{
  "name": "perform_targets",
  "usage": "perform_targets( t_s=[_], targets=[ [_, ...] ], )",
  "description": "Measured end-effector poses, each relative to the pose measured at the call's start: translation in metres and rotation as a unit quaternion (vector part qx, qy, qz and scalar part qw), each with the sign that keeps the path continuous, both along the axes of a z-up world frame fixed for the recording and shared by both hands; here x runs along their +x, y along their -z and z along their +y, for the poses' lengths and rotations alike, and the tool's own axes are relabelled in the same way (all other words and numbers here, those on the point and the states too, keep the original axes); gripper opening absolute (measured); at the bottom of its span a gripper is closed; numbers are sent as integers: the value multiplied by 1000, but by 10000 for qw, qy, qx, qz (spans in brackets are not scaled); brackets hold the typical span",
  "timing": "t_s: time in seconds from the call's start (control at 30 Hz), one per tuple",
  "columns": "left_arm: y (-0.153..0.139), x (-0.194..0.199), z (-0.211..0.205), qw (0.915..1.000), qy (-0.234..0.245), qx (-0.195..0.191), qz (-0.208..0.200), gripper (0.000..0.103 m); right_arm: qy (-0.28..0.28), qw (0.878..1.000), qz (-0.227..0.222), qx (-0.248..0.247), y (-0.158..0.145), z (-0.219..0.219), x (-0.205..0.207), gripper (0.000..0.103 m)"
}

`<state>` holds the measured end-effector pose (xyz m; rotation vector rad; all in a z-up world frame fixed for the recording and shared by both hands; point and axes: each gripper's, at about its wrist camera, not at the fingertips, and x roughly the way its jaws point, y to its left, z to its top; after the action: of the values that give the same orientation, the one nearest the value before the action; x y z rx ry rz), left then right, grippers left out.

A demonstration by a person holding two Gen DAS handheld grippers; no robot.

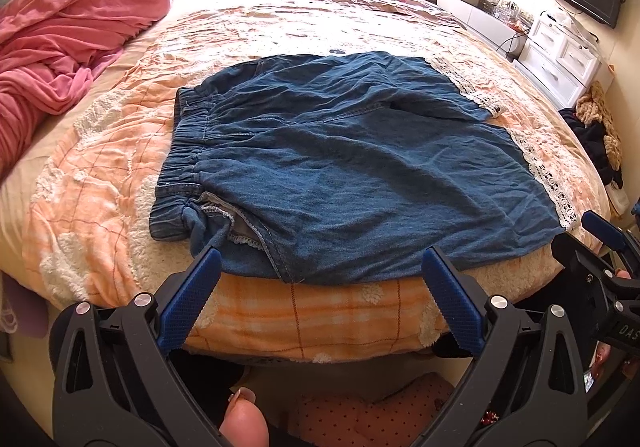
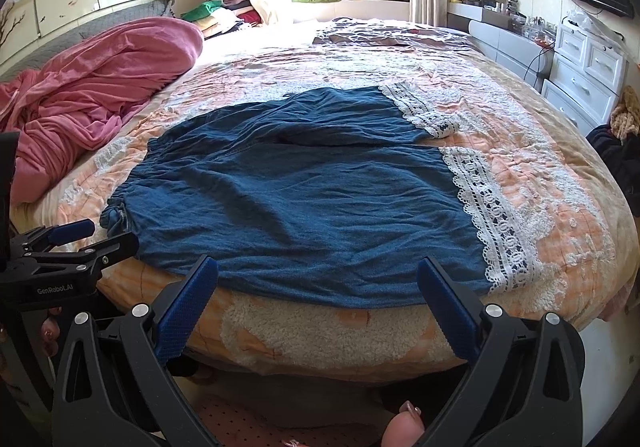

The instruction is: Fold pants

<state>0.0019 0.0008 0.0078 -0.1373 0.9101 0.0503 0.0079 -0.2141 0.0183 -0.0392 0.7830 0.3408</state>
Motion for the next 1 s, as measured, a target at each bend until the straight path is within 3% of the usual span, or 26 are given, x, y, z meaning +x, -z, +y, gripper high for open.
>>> perform_targets(
  t_s=[0.27, 0.53, 0.77, 1.0],
  targets=[
    [-2, 19, 34, 9997, -220, 1, -110, 94, -389, 9991, 177, 45, -5, 18, 40, 99],
    [-8, 56, 98, 9969, -759, 94, -157, 94, -1123, 9933, 258, -91, -9, 59, 100, 99],
    [5, 102, 149, 9948, -1019, 38, 38, 94, -1545, 9873, 229, -302, -4, 90, 146, 99],
    [22, 139, 168, 9953, -944, 85, 217, 94, -1781, 9827, 384, -320, 2, 109, 186, 99]
  ],
)
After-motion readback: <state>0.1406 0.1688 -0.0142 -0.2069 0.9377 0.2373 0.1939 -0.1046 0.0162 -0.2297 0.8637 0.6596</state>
